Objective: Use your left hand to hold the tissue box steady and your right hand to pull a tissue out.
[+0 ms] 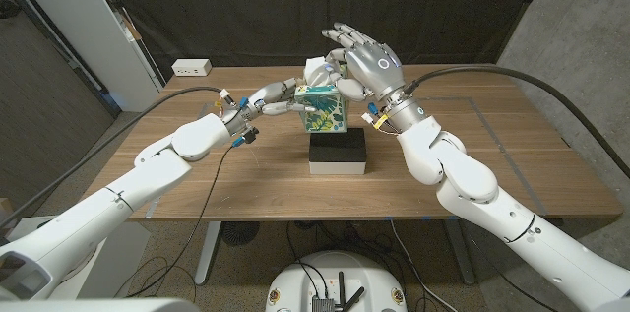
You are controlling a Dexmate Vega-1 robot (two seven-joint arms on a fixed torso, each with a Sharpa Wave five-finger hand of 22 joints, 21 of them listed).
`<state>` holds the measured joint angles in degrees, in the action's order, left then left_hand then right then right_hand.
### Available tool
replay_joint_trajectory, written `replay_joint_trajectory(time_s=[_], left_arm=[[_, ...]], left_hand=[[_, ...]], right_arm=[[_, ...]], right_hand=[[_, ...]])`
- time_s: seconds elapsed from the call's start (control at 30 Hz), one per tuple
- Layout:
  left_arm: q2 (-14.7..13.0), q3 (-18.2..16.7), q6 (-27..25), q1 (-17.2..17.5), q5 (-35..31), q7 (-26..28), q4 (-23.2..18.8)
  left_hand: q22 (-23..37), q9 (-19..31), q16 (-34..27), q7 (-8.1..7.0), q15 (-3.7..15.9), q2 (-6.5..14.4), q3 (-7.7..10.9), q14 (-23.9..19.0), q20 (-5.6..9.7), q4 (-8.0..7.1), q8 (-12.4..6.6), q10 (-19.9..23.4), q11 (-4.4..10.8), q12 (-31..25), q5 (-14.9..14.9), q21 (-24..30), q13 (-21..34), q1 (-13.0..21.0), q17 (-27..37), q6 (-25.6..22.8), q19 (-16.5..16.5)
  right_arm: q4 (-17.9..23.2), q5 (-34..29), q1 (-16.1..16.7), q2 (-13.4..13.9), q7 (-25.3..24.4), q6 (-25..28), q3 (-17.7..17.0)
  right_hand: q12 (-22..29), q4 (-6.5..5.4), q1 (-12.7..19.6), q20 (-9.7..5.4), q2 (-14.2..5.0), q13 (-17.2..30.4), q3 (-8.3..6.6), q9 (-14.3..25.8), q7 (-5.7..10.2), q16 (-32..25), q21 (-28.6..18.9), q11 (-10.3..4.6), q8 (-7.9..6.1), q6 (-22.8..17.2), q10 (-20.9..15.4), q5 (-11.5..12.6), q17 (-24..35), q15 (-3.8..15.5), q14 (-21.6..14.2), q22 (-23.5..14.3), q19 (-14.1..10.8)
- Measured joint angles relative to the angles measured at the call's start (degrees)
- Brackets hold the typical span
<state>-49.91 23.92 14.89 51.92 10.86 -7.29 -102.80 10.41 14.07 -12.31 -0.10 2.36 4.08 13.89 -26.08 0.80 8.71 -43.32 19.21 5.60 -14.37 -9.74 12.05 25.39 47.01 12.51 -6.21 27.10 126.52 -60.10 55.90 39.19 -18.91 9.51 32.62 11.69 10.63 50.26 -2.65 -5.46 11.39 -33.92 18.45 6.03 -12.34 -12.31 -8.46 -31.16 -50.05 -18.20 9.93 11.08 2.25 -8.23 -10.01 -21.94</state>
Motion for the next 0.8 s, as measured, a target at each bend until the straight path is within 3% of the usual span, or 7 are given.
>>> replay_joint_trajectory(time_s=[0.8], left_arm=[[-0.1,-0.1,-0.2,0.1,-0.2,0.1,-0.3]], left_hand=[[0.0,-0.3,0.0,0.00,0.00,-0.1,0.69,0.0,0.00,0.21,-0.16,0.3,-0.29,0.4,0.0,0.0,0.3,-0.7,0.0,0.0,0.0]], right_arm=[[-1.7,-0.4,-1.9,-1.3,-4.6,-0.4,0.5]], right_hand=[[0.0,-1.06,1.5,0.00,-0.74,0.2,2.01,1.5,0.00,0.0,0.0,0.58,-1.26,0.4,-0.7,0.0,0.3,0.00,0.0,0.0,0.0]])
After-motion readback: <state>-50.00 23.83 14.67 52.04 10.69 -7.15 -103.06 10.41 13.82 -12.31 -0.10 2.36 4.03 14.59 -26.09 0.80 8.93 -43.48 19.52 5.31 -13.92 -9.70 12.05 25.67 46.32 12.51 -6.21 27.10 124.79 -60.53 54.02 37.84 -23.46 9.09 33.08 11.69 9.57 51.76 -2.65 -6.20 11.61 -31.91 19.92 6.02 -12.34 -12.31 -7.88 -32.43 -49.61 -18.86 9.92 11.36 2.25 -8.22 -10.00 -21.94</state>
